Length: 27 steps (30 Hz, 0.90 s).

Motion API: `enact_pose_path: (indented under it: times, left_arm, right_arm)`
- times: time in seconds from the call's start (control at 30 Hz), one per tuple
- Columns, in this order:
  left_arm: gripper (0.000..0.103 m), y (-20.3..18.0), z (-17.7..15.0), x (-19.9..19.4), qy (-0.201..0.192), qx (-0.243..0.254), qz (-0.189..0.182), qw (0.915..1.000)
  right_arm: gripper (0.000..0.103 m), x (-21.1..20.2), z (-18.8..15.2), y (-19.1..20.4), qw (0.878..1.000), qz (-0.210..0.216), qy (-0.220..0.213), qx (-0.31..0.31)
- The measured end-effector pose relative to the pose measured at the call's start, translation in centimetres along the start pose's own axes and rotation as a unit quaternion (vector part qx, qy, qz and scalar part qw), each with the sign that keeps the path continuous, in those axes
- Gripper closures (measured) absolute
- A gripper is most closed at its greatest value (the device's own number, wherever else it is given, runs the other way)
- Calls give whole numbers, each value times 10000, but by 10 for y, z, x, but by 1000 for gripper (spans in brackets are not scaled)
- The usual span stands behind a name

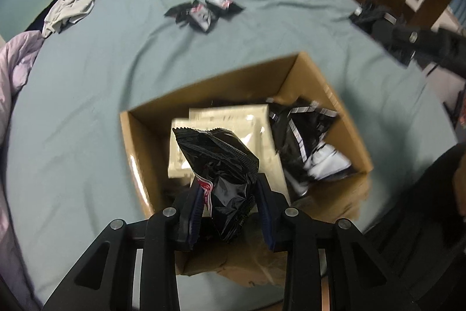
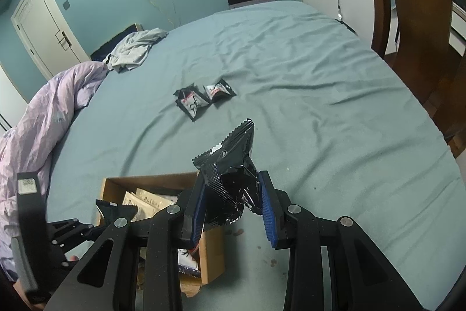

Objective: Organize snacks
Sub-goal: 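Lower the left gripper's black packet into the box and open it, then lower the right gripper's black packet into the box and open it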

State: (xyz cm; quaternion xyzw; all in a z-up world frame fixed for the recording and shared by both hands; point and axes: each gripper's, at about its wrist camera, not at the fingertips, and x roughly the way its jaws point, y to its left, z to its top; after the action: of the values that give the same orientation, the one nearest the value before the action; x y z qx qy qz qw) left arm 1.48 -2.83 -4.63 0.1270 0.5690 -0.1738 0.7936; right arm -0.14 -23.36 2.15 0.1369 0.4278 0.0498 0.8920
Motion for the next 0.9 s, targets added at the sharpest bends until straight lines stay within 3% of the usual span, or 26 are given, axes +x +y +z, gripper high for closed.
enact_pose_path:
  times: [0.17, 0.23, 0.3, 0.5, 0.6, 0.7, 0.9]
  left_arm:
    - [62, -8, -7, 5, 53, 217, 181, 9996]
    - [53, -10, -8, 5, 70, 255, 218, 9994]
    - [31, -11, -7, 2, 38, 261, 291, 9992]
    - [16, 0, 3, -40, -672, 209, 476, 9964]
    - [14, 24, 6, -56, -944, -358, 450, 9939]
    - [14, 39, 7, -53, -893, -712, 514, 9921]
    - [14, 34, 9, -41, -774, -496, 982, 9909]
  right_arm:
    - [71, 7, 2, 4, 9998, -61, 120, -118]
    - [71, 8, 2, 6, 9997, -71, 152, -172]
    - [71, 7, 3, 5, 9997, -57, 139, -200]
    - [71, 4, 3, -3, 9999, 44, 115, -8]
    - [71, 7, 3, -5, 9997, 121, 175, 69]
    - [71, 14, 4, -3, 9994, 168, 302, 40]
    - [71, 29, 3, 14, 9973, 379, 569, -266]
